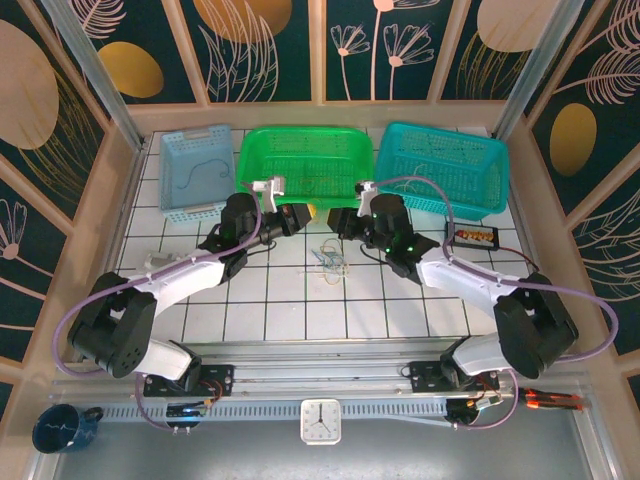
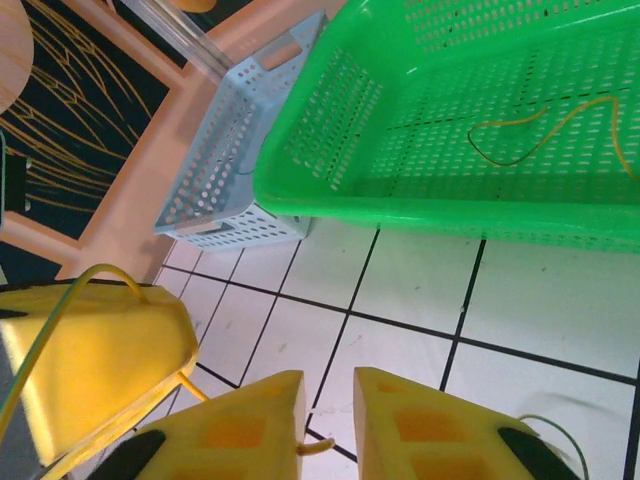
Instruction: Untangle the cables
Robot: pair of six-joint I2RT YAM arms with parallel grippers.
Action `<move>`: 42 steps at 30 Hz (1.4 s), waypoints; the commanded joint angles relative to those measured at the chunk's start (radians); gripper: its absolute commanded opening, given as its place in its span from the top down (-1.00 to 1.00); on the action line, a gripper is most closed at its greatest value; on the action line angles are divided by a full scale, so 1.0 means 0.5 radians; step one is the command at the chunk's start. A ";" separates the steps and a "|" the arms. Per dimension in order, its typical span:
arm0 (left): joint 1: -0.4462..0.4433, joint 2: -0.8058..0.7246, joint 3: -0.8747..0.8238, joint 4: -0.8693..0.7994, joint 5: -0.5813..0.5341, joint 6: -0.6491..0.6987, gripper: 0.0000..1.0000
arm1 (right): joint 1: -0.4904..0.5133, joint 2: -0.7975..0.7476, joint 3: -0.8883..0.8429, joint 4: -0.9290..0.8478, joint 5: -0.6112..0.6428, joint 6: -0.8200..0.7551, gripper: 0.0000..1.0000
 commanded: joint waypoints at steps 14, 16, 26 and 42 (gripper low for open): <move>0.060 0.002 -0.345 0.831 -0.213 -0.418 0.68 | 0.063 -0.011 0.013 0.116 -0.088 0.014 1.00; 0.097 0.002 -0.407 0.950 -0.274 -0.503 0.64 | 0.077 -0.021 -0.006 0.091 -0.074 0.002 1.00; 0.259 -0.073 -0.508 0.967 -0.322 -0.551 0.49 | -0.031 -0.107 -0.054 -0.002 0.011 -0.063 1.00; 0.261 -0.350 -0.636 0.579 -0.358 -0.313 -0.45 | -0.367 0.884 0.994 -0.147 -0.145 -0.150 1.00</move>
